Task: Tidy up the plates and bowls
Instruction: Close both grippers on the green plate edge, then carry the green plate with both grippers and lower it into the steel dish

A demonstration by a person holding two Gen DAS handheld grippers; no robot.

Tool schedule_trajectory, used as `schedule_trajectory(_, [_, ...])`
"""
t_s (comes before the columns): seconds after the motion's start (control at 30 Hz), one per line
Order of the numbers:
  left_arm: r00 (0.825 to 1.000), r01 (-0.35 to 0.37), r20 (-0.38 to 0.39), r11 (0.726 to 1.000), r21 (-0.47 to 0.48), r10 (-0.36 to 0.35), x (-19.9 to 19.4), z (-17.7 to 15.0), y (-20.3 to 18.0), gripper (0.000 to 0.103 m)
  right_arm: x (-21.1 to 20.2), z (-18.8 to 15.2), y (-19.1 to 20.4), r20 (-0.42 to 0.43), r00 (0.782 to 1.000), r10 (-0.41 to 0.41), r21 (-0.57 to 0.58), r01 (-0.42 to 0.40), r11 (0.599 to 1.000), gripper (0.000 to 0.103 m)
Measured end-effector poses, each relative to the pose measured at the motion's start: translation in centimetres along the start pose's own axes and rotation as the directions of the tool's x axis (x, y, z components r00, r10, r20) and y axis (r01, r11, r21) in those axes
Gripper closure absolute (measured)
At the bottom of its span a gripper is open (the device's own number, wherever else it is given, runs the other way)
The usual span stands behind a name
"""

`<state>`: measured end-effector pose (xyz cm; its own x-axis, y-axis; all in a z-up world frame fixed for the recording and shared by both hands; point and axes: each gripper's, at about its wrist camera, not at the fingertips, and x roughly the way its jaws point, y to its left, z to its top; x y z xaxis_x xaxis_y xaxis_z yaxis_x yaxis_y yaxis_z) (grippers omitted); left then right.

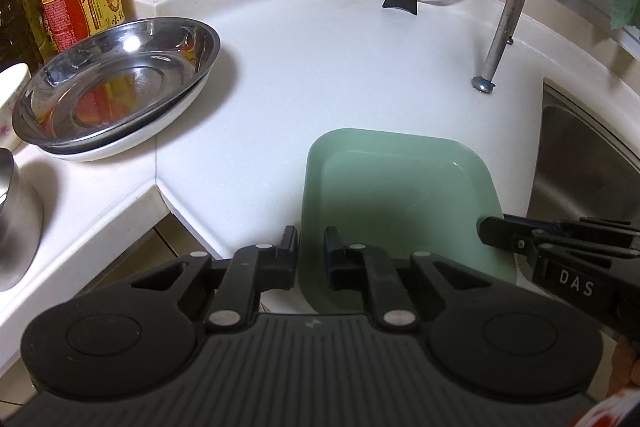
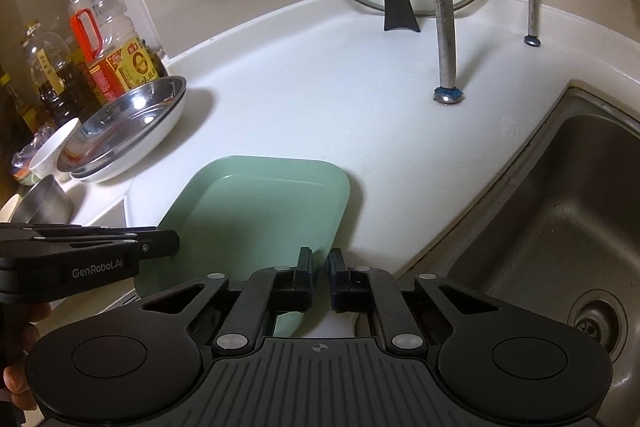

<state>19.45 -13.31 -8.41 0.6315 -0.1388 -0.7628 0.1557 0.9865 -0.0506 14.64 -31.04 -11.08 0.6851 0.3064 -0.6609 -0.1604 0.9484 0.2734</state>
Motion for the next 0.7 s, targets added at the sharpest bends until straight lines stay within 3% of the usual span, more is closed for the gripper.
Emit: schedule_trajectory(0.7, [0.997,0.006,0.082,0.999,-0.035,-0.003,-2.8,1.4,1.6,0.091,-0.2,1.9,1.9,0.063,0.998,0.03,-0.036,-0.028,0.999,0.095])
